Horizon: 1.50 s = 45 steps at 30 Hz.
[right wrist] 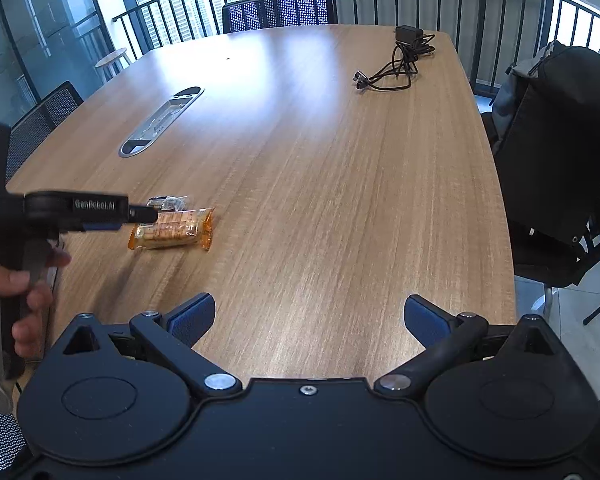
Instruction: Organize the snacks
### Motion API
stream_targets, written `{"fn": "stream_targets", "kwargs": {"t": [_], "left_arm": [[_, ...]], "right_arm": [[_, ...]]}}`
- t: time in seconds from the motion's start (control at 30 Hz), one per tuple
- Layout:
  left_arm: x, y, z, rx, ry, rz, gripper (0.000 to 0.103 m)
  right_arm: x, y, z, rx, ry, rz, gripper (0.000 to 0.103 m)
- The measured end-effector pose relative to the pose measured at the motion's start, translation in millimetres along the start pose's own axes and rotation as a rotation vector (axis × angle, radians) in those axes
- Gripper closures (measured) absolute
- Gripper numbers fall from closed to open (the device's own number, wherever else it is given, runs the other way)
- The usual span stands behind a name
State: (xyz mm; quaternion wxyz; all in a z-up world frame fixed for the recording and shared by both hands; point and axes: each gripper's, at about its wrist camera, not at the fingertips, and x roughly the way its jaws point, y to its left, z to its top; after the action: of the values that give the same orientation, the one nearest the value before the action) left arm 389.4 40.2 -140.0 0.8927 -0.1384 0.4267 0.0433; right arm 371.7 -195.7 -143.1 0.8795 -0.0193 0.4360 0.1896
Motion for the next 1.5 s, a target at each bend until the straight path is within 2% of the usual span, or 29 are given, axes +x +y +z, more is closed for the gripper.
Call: {"fn": "stream_targets", "kwargs": {"t": [0.03,0.07,0.3,0.4,0.6,0.77,0.87,1.17,1.37,1.5], "left_arm": [[1,-1,3,0.008,-0.008,0.001,0.029],[3,-1,5,0.013,-0.012,0.009,0.028],[28,5,9,-0.031,-0.021,0.123,0.028],[36,9,4,-0.053,-0.008,0.122,0.028],[41,13,-4,-0.072,0.009,0.081,0.032],[37,7,-5,-0.055,0.034,0.052,0.048],[33,1,-6,-0.038,0.054,0.048,0.052],[26,-20,-23,0.006,0.116,-0.028,0.052],[21,-29,-37,-0.009,0.184,-0.102,0.052],[18,-28,-43,-0.021,0.215,-0.124,0.051]], "right_arm": [[-1,0,-1,0.002,0.000,0.001,0.001],[-2,-1,-2,0.004,0.002,0.002,0.001],[-6,-7,-10,0.012,0.012,-0.004,0.001],[-6,-11,-12,0.015,0.015,-0.015,0.001],[-3,-19,-13,0.043,0.014,-0.027,0.001],[-2,-18,-14,0.044,0.016,-0.021,0.001],[0,-15,-13,0.046,0.015,-0.014,0.001],[-1,-13,-12,0.043,0.013,-0.002,0.001],[5,-15,-16,0.058,0.027,-0.002,0.001],[10,-9,-19,0.063,0.052,0.022,0.001]]}}
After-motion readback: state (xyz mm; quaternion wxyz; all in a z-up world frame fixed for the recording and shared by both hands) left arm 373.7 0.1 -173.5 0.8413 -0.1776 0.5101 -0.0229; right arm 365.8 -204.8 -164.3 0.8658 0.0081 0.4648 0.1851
